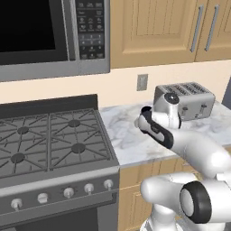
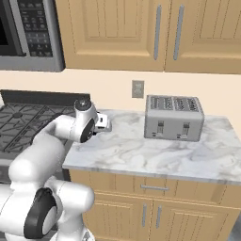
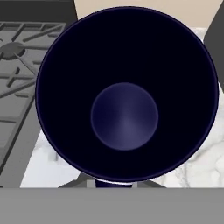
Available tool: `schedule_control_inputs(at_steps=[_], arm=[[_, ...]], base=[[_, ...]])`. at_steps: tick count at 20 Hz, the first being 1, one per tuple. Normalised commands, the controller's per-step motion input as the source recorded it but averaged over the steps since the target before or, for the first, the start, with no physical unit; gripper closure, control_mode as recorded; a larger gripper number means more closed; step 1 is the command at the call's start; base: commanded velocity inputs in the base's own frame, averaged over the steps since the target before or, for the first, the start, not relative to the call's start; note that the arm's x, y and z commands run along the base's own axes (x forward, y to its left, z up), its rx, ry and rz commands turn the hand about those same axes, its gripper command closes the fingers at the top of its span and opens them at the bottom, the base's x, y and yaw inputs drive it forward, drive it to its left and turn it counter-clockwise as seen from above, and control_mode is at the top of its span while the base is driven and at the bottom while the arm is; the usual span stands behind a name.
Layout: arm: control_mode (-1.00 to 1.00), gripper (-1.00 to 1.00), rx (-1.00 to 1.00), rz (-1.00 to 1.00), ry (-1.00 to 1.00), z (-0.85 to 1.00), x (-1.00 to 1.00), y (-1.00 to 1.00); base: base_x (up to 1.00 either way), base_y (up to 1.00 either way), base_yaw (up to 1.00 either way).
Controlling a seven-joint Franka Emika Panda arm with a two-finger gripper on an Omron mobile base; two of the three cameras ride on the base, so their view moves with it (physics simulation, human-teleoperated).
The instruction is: Clear the mugs and bowl far away from the sink.
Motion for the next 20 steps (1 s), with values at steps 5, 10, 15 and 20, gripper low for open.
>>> schedule_control_inputs(at_steps=[5, 10, 15, 20], arm=[[-1.00, 1.00, 0.00, 0.03, 0.00, -0.14, 0.59, 0.00], [-1.00, 1.00, 0.00, 0.01, 0.00, -0.12, 0.38, 0.00], [-1.00, 1.00, 0.00, 0.00, 0.00, -0.15, 0.47, 0.00], [-1.00, 1.00, 0.00, 0.00, 0.01, -0.18, 0.39, 0.00]], base=[[0.00, 0.00, 0.00], [0.00, 0.00, 0.00], [0.00, 0.00, 0.00], [0.00, 0.00, 0.00]])
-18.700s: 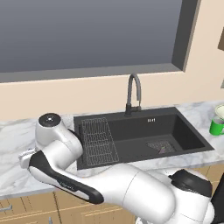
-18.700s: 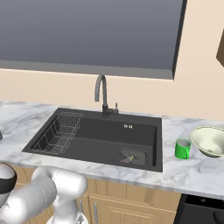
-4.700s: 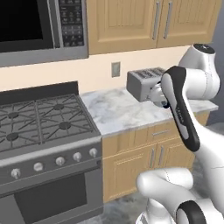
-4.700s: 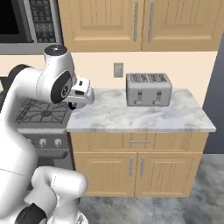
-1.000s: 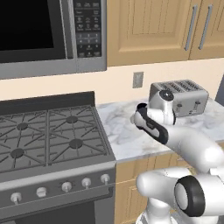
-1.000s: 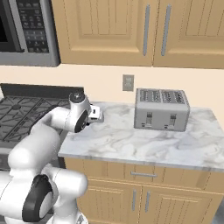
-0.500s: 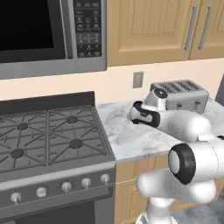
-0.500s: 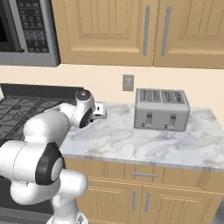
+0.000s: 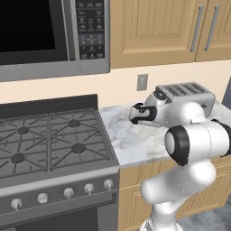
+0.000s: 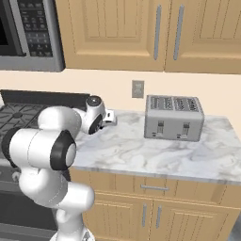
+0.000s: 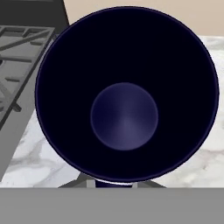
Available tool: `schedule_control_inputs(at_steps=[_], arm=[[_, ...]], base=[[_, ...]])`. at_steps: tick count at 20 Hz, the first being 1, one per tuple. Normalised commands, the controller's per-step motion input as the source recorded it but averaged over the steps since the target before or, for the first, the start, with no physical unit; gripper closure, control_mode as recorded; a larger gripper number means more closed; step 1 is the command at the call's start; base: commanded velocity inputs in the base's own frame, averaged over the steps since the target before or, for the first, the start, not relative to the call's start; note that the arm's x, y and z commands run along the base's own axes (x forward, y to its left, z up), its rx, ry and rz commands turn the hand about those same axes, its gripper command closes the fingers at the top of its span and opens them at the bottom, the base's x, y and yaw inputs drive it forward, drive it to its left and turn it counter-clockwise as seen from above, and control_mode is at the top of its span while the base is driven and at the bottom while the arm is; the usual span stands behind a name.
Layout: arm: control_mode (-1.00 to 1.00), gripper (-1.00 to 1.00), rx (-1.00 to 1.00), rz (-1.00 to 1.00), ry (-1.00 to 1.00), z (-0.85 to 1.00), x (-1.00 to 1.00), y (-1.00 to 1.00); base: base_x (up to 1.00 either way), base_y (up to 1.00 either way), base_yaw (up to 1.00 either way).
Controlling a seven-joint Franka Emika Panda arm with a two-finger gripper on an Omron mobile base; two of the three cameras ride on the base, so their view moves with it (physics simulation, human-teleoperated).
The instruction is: Clear the mugs and bowl far away from the sink.
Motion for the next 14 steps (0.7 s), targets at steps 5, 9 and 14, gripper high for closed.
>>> schedule_control_inputs(at_steps=[5, 9, 14], arm=[[-1.00, 1.00, 0.00, 0.00, 0.00, -0.21, 0.42, 0.00], [-1.00, 1.00, 0.00, 0.00, 0.00, -0.27, 0.39, 0.00], [-1.00, 1.00, 0.00, 0.00, 0.00, -0.31, 0.36, 0.00]], base=[[0.00, 0.00, 0.00], [0.00, 0.00, 0.00], [0.00, 0.00, 0.00]])
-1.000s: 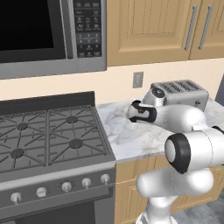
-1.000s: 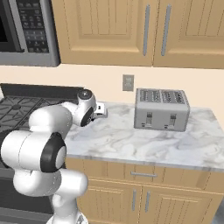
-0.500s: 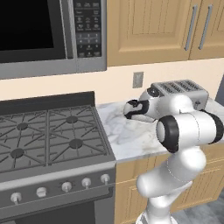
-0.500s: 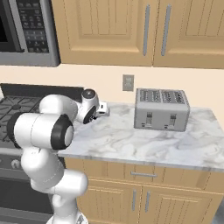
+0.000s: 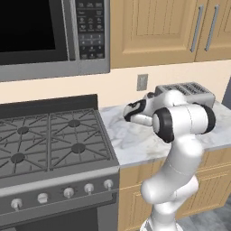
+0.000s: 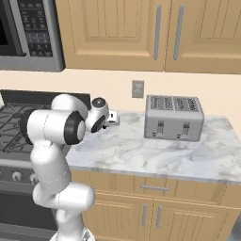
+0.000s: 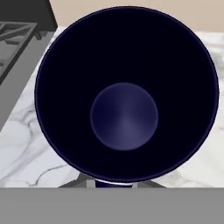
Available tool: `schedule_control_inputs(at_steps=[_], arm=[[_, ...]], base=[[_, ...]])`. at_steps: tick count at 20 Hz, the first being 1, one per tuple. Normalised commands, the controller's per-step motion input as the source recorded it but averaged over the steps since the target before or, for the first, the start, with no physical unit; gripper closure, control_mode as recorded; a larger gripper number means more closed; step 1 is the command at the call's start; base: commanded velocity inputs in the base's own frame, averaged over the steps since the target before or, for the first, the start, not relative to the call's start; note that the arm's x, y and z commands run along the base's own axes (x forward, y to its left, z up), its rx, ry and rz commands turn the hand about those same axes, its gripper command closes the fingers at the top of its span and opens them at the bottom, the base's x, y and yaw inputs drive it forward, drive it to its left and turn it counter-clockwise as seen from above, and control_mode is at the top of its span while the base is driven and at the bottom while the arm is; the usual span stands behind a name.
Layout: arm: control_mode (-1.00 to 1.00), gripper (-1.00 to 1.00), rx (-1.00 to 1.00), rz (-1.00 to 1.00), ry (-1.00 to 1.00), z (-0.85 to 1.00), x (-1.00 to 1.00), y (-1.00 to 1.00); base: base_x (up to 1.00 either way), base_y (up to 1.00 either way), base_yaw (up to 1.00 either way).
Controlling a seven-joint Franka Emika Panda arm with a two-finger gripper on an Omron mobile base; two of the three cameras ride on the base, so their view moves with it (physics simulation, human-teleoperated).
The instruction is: Clear the mugs and bowl far away from the sink.
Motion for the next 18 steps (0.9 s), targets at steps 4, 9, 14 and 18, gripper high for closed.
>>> schedule_control_inputs(at_steps=[4, 9, 14, 18], arm=[[-1.00, 1.00, 0.00, 0.00, 0.00, -0.29, 0.36, 0.00], [-1.00, 1.00, 0.00, 0.00, 0.00, -0.22, 0.41, 0.00], [-1.00, 1.00, 0.00, 0.00, 0.01, -0.19, 0.39, 0.00], [-1.00, -1.00, 0.00, 0.00, 0.01, -0.16, 0.39, 0.00]], base=[[0.00, 0.00, 0.00], [0.00, 0.00, 0.00], [0.00, 0.00, 0.00], [0.00, 0.00, 0.00]])
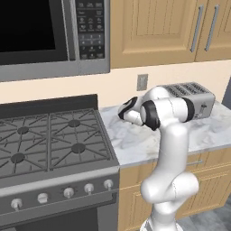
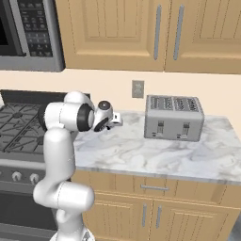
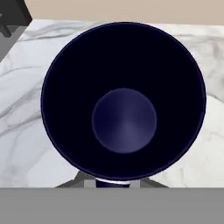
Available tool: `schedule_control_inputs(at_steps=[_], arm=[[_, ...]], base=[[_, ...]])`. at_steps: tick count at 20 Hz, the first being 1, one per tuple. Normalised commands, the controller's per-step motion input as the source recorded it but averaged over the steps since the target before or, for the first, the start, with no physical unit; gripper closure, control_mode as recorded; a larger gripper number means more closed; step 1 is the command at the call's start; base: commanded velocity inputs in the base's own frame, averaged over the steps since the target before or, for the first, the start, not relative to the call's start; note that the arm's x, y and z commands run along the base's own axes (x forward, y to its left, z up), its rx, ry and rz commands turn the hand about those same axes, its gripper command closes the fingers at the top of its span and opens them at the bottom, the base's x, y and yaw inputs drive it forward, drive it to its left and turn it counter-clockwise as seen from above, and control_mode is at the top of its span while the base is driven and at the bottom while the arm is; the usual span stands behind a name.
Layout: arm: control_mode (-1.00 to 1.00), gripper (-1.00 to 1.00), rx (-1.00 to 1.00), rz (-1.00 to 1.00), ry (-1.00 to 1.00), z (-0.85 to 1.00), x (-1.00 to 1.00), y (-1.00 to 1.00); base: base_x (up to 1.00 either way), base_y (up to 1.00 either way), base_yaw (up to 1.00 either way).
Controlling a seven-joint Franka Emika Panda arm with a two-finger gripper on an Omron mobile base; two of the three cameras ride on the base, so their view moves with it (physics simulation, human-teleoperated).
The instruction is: Clear the mugs and bowl far away from the sink.
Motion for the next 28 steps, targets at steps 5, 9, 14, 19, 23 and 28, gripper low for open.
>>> schedule_control_inputs(at_steps=[5, 9, 14, 19, 23, 28], arm=[[-1.00, -1.00, 0.00, 0.00, 0.00, 0.00, 0.07, 0.00], [-1.00, -1.00, 0.00, 0.00, 0.00, 0.01, 0.00, 0.00], [-1.00, -1.00, 0.00, 0.00, -0.04, 0.22, -0.13, 0.00], [-1.00, -1.00, 0.00, 0.00, -0.14, 0.75, -0.57, 0.01], [-1.00, -1.00, 0.00, 0.00, -0.10, 0.77, -0.60, 0.01], [-1.00, -1.00, 0.00, 0.00, -0.07, 0.71, -0.62, 0.00]], base=[[0.00, 0.00, 0.00], [0.00, 0.00, 0.00], [0.00, 0.00, 0.00], [0.00, 0.00, 0.00], [0.00, 0.00, 0.00], [0.00, 0.00, 0.00]])
